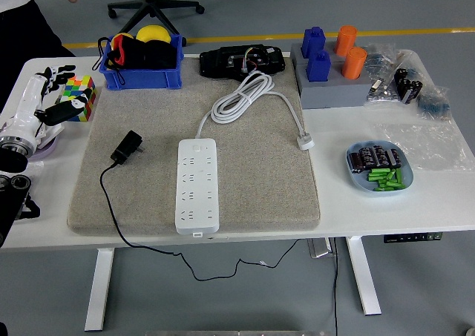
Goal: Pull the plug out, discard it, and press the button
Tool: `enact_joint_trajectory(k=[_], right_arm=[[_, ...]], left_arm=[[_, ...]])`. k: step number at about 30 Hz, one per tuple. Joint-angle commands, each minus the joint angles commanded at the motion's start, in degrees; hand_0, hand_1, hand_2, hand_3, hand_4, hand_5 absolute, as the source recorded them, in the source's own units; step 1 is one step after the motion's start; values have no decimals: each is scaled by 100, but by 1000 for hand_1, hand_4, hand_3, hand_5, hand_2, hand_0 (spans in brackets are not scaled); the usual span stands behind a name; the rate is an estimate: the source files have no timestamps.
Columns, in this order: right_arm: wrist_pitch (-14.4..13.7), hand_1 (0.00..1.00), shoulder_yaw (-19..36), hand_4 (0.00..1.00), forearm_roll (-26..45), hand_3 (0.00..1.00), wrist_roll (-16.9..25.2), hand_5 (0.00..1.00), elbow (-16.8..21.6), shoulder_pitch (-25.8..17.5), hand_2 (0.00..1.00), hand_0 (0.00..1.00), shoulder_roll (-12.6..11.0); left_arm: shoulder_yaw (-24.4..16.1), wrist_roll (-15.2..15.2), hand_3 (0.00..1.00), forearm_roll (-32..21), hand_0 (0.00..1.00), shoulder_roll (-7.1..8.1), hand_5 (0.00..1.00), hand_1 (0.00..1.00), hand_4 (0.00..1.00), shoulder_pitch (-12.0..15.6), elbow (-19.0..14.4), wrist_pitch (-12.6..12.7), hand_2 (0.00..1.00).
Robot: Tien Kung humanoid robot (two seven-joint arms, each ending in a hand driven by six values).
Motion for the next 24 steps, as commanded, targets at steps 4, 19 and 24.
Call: enact_joint_trajectory(k=[4,19,24], right_arm=[[0,675,6,735,-3,639,-2,585,-11,20,655,725,9],[-7,676,198,735,-135,639,14,585,-12,14,655,726,-49],[1,676,192,735,-124,639,11,586,3,64,655,726,-29]], left_arm=[[-134,-6,810,4,856,15,276,833,652,17,-4,-12,789],[-103,-33,810,-121,856,68,390,831,650,115,-142,-21,788],[-157,55,810,-103,856,81,410,831,647,121,-199,-69,788]])
